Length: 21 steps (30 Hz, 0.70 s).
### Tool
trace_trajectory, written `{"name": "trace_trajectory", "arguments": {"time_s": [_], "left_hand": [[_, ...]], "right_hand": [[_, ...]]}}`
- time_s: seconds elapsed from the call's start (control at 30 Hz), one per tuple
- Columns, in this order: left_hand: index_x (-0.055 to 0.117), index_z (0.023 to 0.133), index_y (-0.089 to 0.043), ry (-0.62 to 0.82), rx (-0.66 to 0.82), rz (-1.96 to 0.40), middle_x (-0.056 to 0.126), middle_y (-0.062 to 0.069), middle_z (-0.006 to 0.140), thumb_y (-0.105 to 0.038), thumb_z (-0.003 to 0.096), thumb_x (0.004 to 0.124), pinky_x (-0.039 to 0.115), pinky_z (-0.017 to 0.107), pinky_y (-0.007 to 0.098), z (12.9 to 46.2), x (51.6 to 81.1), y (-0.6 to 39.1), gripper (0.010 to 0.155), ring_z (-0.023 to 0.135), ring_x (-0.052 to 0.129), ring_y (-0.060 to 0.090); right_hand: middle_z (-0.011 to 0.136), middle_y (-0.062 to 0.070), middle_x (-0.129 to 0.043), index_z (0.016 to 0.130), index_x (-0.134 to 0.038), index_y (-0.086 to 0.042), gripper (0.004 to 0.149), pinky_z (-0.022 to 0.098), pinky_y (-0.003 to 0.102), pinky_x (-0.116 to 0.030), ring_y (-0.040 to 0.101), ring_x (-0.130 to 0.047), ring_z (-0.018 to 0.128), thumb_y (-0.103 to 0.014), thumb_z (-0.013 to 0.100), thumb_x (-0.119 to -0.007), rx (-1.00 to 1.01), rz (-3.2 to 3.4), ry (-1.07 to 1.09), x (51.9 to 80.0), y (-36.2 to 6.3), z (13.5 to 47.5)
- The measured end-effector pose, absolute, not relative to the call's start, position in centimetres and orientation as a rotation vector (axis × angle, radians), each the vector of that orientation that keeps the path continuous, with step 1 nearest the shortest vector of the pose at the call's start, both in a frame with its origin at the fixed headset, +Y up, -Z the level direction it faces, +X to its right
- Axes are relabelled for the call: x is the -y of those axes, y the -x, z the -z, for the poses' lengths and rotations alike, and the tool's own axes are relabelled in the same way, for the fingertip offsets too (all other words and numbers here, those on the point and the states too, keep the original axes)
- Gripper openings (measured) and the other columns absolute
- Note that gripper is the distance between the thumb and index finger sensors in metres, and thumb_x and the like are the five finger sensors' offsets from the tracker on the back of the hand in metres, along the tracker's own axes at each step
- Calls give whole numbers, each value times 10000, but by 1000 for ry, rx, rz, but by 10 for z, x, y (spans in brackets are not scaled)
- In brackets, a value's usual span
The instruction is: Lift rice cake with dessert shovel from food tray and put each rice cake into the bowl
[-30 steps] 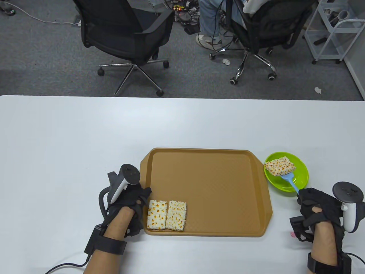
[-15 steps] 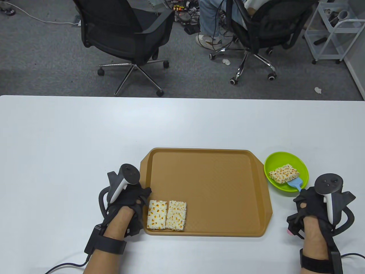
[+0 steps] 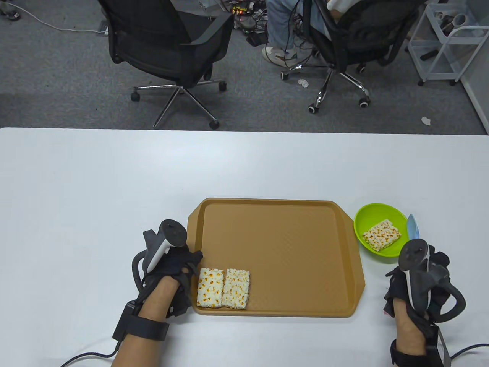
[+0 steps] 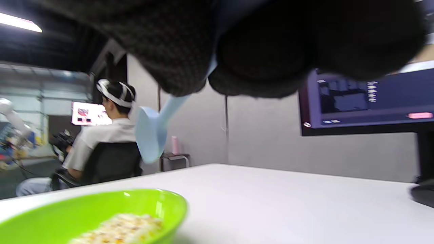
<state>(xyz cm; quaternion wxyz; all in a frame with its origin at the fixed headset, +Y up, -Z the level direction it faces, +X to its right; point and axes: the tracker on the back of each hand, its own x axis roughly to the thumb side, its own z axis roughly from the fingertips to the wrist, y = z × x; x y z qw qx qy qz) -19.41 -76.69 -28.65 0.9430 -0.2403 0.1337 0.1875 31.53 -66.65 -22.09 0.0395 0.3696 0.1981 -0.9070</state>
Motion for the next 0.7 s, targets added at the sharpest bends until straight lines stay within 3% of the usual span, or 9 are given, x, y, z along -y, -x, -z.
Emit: {"name": "trace_trajectory", "arguments": {"time_s": [0.2,0.33,0.5,0.7], "left_hand": [[563,989,-50,493,-272,-384,1030,121,516,-513,476,801,925,26,366,287,767,194,731,157,1118,241],[563,989,-50,493,-273,-383,1030,121,517,-513,477,801,925,26,367,287,767,195,730,158,1117,243],[563,989,-49,494,-273,-382,1030,120,517,-513,477,801,926,27,366,287,767,195,729,159,1118,243],[562,989,-51,492,-272,-380,1030,118,517,-514,477,798,926,27,365,287,767,195,730,158,1118,240]], "right_hand": [[864,128,-808,881,-781,-265,531,351,432,-910,210,-984,457,-245,355,-850,-637,2917,-921,668,-291,217],[759,98,-910,864,-804,-227,513,235,358,-953,147,-1022,313,-295,356,-829,-733,3231,-603,672,-272,214],[682,93,-953,834,-835,-212,493,98,308,-929,103,-999,160,-331,356,-810,-490,3499,-142,689,-230,213],[654,89,-961,818,-849,-204,485,39,292,-904,90,-970,95,-344,357,-796,-119,3545,138,717,-188,215]]}}
